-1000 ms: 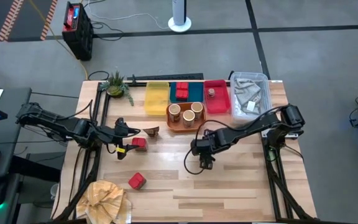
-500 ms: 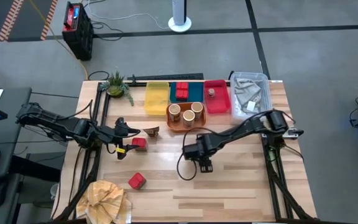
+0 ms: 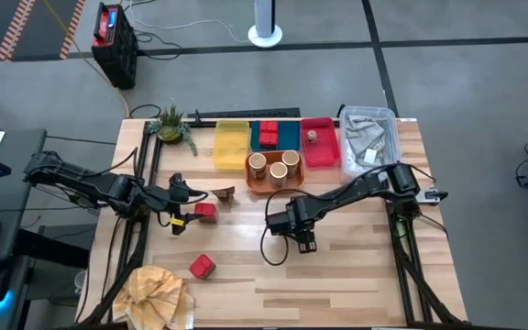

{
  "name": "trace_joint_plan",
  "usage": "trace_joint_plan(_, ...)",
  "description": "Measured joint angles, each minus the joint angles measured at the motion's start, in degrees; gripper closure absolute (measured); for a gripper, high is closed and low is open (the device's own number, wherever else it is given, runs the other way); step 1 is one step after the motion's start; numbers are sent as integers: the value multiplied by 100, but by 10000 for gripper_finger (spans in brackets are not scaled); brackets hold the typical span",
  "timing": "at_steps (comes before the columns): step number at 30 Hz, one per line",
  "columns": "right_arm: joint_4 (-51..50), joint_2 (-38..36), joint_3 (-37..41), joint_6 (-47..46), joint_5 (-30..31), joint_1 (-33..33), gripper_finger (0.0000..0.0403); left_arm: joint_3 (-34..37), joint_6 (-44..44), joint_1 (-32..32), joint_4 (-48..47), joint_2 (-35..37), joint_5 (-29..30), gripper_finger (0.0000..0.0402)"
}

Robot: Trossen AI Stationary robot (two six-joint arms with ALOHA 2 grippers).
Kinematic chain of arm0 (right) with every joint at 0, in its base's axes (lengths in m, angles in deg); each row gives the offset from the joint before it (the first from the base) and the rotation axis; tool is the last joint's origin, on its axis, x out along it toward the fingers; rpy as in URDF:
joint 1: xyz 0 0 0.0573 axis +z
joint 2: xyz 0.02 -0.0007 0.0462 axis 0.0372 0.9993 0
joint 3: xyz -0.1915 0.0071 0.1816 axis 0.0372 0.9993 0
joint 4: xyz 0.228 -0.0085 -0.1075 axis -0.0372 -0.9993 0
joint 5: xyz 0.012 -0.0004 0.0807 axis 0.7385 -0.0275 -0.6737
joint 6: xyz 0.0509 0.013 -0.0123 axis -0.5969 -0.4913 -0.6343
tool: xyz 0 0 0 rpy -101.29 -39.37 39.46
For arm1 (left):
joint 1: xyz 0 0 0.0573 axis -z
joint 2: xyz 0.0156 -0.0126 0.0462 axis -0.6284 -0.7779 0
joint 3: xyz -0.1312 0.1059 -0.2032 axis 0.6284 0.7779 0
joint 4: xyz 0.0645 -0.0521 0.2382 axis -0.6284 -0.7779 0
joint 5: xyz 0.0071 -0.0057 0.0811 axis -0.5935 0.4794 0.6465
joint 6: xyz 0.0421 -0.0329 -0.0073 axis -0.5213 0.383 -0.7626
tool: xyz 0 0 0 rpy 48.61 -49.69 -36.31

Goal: Sort spices by type
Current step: Put the brown seasoning bottle into the red bin

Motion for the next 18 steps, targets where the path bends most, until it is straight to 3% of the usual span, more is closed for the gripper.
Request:
trace_joint_plan(6,-187,0,0,-5,0,-79,194,0,-1,0,-23,0,1,79)
trace_joint_plan(9,-761,0,-148,-11,39,-172,194,0,0,0,-16,0,-1,79)
trace_joint_plan(14,-2076,-6,-767,-36,675,-383,194,0,3,0,20,0,-1,79)
trace_joint_plan(18,-2381,-256,-1039,241,1125,-724,194,0,-80,0,123,0,30,79)
